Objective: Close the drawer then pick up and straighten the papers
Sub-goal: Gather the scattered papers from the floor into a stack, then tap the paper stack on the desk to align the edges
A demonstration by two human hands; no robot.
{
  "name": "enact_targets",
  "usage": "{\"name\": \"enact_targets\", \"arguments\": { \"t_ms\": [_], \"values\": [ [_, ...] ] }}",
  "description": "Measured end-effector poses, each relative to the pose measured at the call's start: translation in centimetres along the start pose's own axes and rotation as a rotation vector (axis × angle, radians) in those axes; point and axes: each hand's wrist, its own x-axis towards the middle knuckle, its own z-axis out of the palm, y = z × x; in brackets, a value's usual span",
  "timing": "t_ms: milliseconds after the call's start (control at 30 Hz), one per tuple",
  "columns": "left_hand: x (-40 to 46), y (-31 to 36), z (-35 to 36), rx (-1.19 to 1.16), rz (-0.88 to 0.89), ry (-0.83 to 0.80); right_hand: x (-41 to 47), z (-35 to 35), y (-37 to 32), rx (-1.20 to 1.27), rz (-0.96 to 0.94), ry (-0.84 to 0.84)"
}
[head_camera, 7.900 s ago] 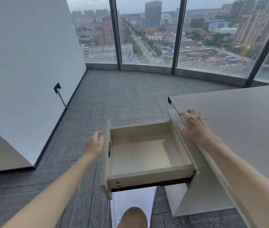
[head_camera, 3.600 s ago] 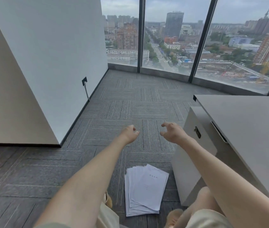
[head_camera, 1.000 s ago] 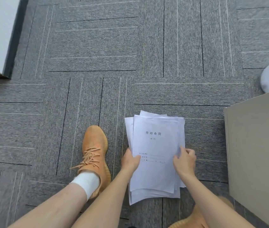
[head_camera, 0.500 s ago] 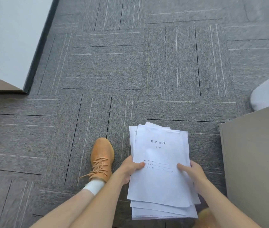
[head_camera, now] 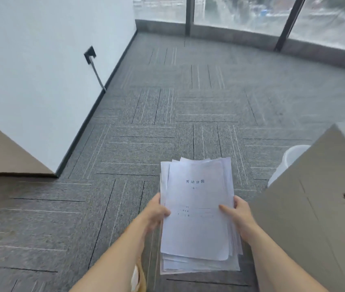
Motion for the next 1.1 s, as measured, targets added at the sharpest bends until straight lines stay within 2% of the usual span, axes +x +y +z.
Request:
{"name": "enact_targets", "arguments": {
  "t_ms": [167, 300, 400, 500, 633, 767, 967, 1100],
  "values": [
    [-9.3, 9.7, 1.7, -0.057, 0.233, -0.104, -9.0, -5.3, -10.9, -0.016, -0.183, 0.11],
    [-16.7, 16.0, 4.0, -0.054, 0.379, -0.119, -18.9, -10.1, -18.7, 0.028, -0.293, 0.215],
    [-22.8, 19.9, 6.8, -0.046, 0.501, -0.162, -25.8, -14.0, -22.4, 0.025, -0.384, 0.273],
    [-29.2, 22.6, 10.4, -0.062, 0.62, -0.211, -32.9, -18.3, -24.4, 0.073, -0.452, 0.41],
    [-37.7, 24.6, 17.1, -0.065, 0.744, -0.318, -43.2, -25.0, -24.5, 0.186, -0.506, 0.583],
    [-47.1, 24.5, 25.0, -0.049, 0.846, -0.512, -53.4, -32.1, -22.0, 0.266, -0.552, 0.787],
    [-58.9, 21.4, 35.4, -0.013, 0.932, -0.773, -68.4, -39.0, -16.5, 0.276, -0.593, 1.114],
    [-64.7, 18.5, 40.9, 0.028, 0.932, -0.938, -75.8, -41.4, -12.8, 0.275, -0.565, 1.248]
  ]
}}
